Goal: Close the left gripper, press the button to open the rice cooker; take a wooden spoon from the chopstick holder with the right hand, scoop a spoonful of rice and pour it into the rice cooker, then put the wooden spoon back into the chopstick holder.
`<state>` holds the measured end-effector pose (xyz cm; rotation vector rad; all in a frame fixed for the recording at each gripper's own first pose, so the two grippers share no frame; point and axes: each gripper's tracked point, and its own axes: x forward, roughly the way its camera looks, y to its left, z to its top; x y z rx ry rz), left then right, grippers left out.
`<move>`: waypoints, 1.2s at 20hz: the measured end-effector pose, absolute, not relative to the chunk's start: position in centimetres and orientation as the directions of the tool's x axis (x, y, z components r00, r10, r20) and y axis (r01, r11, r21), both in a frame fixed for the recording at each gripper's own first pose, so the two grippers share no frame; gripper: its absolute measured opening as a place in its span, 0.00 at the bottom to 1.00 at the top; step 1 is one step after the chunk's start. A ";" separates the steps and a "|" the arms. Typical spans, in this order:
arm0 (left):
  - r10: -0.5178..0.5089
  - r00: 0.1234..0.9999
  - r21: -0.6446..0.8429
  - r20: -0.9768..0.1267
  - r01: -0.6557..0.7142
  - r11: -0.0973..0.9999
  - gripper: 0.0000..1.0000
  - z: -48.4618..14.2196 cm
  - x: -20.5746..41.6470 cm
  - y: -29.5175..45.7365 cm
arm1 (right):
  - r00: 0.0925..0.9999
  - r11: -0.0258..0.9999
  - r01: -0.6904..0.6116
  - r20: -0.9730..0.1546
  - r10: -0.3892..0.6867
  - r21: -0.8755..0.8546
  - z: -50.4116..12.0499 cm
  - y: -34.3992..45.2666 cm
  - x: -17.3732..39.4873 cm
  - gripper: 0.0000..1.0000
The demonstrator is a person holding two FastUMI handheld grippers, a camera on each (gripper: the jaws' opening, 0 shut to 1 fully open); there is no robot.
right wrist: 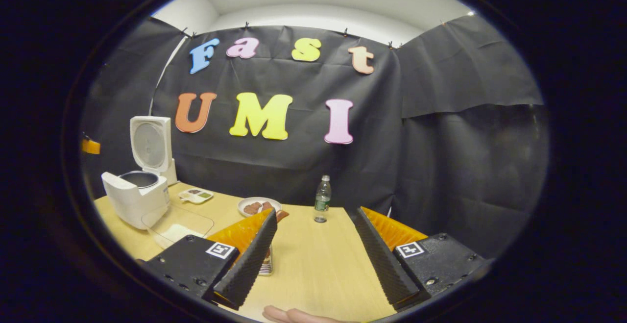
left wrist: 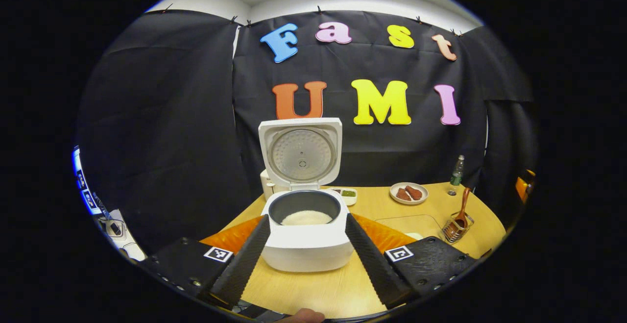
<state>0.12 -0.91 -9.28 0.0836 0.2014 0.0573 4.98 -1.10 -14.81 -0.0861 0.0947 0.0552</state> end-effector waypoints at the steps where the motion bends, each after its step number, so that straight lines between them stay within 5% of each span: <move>1: 0.067 0.982 0.091 -0.178 -0.051 0.995 0.95 -8.8 -0.8 -0.8 | 0.992 0.995 -0.065 -0.116 0.056 -0.076 -15.5 -0.6 5.5 1.00; 10: 0.038 0.997 0.116 -0.060 -0.031 0.993 0.95 -9.1 -7.5 -1.9 | 0.952 0.994 -0.095 -0.286 0.108 0.057 -21.9 2.5 12.7 1.00; 23: 0.029 0.998 0.144 -0.061 -0.020 0.989 0.95 -14.2 -9.4 -1.0 | 0.831 0.941 -0.146 -0.478 0.284 0.305 -30.6 8.1 22.7 1.00; 24: 0.031 0.998 0.156 -0.059 -0.021 0.988 0.96 -14.4 -9.0 -0.8 | 0.813 0.929 -0.144 -0.494 0.307 0.339 -31.3 8.6 22.8 0.94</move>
